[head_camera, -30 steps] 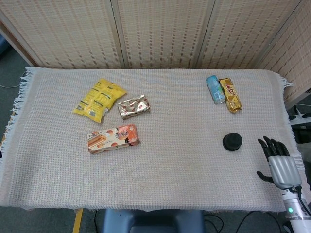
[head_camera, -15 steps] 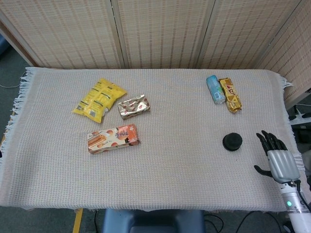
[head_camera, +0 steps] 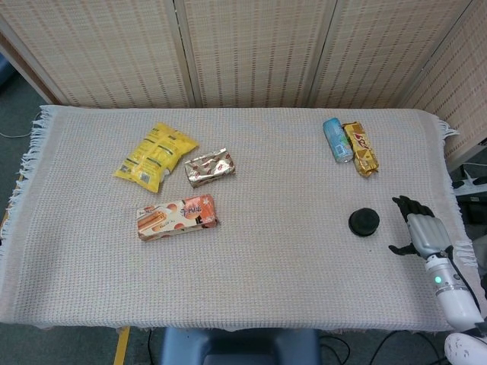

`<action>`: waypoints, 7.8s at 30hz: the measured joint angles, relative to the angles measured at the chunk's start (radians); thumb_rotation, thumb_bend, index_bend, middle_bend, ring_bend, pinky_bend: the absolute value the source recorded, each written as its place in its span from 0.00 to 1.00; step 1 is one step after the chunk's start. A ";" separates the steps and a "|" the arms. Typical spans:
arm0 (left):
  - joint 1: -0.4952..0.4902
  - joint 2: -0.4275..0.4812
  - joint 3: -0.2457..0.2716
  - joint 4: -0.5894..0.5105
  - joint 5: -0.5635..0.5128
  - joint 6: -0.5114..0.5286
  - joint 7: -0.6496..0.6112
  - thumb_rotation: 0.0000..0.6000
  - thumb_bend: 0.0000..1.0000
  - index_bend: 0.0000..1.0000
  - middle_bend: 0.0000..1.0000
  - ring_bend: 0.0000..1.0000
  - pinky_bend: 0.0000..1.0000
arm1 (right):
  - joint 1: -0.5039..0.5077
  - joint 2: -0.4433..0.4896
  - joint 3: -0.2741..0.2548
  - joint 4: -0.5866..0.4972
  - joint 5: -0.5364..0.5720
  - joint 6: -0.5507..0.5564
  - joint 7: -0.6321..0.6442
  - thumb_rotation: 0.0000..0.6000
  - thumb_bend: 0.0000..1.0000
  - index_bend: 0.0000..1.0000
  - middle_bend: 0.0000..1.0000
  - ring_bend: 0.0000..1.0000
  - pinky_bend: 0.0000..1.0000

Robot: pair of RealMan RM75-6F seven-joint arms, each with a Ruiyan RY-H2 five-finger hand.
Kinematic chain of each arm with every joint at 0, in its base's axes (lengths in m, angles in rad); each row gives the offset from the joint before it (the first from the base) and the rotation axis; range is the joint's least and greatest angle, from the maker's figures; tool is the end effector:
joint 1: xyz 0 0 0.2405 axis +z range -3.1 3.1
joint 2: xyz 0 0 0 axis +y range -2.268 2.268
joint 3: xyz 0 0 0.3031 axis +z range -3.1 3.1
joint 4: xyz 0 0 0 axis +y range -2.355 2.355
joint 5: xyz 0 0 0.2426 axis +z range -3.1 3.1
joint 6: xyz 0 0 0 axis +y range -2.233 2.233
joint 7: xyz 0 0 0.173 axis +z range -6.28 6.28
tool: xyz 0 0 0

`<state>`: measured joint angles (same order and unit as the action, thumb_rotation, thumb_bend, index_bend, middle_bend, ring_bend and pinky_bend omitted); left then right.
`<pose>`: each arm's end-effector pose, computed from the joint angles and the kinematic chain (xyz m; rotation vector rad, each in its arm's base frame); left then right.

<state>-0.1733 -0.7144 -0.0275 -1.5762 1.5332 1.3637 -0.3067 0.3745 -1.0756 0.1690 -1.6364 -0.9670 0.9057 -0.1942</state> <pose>-0.3718 0.2445 0.2940 -1.5067 -0.8331 -0.7795 -0.3763 -0.3305 0.1201 1.4322 -1.2205 0.5521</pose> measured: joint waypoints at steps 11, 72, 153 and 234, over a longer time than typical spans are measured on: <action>-0.001 0.006 -0.002 0.000 -0.010 -0.007 -0.012 1.00 0.53 0.53 0.16 0.20 0.53 | 0.159 -0.066 -0.011 0.086 0.159 -0.177 -0.058 1.00 0.10 0.00 0.00 0.00 0.08; 0.003 0.011 -0.001 0.000 -0.005 -0.001 -0.027 1.00 0.53 0.53 0.17 0.20 0.53 | 0.236 -0.304 -0.083 0.368 0.117 0.035 0.015 1.00 0.26 0.71 0.58 0.64 0.71; -0.005 0.021 0.001 -0.018 -0.022 -0.035 -0.011 1.00 0.53 0.53 0.17 0.20 0.53 | 0.261 -0.243 -0.027 0.340 0.235 -0.259 -0.013 1.00 0.25 0.58 0.46 0.47 0.59; -0.004 0.023 0.000 -0.020 -0.023 -0.037 -0.009 1.00 0.53 0.53 0.17 0.20 0.53 | 0.133 -0.302 -0.043 0.305 -0.115 0.116 0.029 1.00 0.17 0.55 0.41 0.44 0.51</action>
<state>-0.1775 -0.6915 -0.0275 -1.5958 1.5101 1.3266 -0.3153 0.5073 -1.3776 0.1260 -1.3313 -1.0823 1.0212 -0.1649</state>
